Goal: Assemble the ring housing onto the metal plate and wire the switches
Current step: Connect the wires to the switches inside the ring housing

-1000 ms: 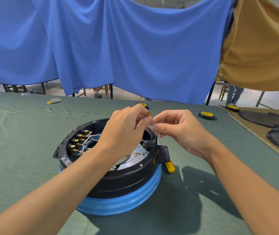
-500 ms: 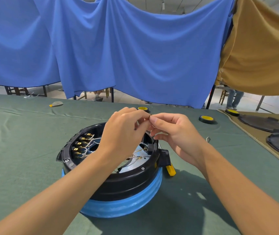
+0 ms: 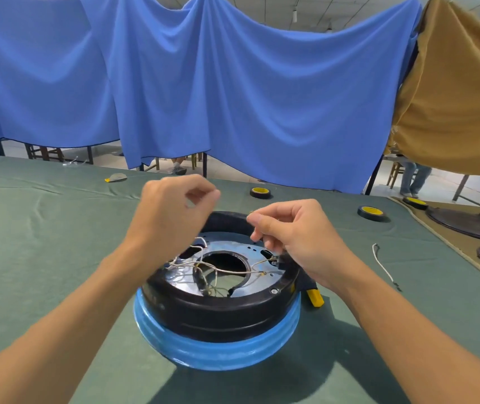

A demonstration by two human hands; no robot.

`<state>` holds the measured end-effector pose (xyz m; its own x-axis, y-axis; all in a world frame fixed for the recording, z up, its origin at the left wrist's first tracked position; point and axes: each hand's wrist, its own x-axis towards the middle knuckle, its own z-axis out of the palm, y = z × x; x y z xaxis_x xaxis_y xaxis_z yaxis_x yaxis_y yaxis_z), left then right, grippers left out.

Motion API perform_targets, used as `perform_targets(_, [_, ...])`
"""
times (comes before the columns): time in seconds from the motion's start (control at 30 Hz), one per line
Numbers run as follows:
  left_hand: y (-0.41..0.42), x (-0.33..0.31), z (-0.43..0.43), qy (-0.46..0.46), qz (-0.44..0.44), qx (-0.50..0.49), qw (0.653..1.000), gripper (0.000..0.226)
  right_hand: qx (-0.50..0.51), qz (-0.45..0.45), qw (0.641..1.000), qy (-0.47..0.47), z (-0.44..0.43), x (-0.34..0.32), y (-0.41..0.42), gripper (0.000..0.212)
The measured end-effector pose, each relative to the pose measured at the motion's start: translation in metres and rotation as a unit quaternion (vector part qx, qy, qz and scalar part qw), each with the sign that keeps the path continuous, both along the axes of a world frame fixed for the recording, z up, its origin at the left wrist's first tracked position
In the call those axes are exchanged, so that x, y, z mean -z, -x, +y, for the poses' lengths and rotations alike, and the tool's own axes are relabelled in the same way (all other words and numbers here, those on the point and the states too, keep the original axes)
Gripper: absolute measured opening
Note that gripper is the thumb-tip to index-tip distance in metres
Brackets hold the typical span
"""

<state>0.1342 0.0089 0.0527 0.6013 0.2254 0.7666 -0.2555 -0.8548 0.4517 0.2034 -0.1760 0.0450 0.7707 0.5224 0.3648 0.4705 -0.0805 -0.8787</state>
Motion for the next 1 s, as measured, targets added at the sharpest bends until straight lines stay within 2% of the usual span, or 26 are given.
perform_targets(0.17, [0.006, 0.027, 0.050, 0.173, 0.033, -0.010, 0.984, 0.013, -0.045, -0.027, 0.994, 0.091, 0.028, 0.000, 0.009, 0.010])
perform_targets(0.3, [0.005, 0.053, 0.055, 0.334, 0.062, 0.048, 0.939, 0.017, -0.039, -0.051, 0.983, 0.172, 0.048, -0.004, 0.011, 0.010])
perform_targets(0.4, [0.003, 0.056, 0.057, 0.341, 0.056, 0.065, 0.936, 0.016, -0.030, -0.084, 0.969, 0.230, 0.060, -0.004, 0.011, 0.010])
perform_targets(0.53, [0.002, 0.060, 0.054, 0.407, 0.064, 0.109, 0.904, 0.019, -0.043, -0.083, 0.968, 0.233, 0.070, -0.007, 0.009, 0.009])
perform_targets(0.67, [0.000, 0.061, 0.054, 0.412, 0.053, 0.095, 0.905, 0.022, -0.050, -0.092, 0.964, 0.245, 0.080, -0.009, 0.006, 0.007])
perform_targets(0.9, [0.003, 0.061, 0.051, 0.412, 0.037, 0.088, 0.906, 0.024, -0.070, -0.176, 0.938, 0.289, 0.094, -0.009, 0.003, 0.009])
perform_targets(1.0, [0.004, 0.061, 0.050, 0.418, 0.037, 0.086, 0.904, 0.033, -0.065, -0.217, 0.926, 0.304, 0.098, -0.007, 0.002, 0.008])
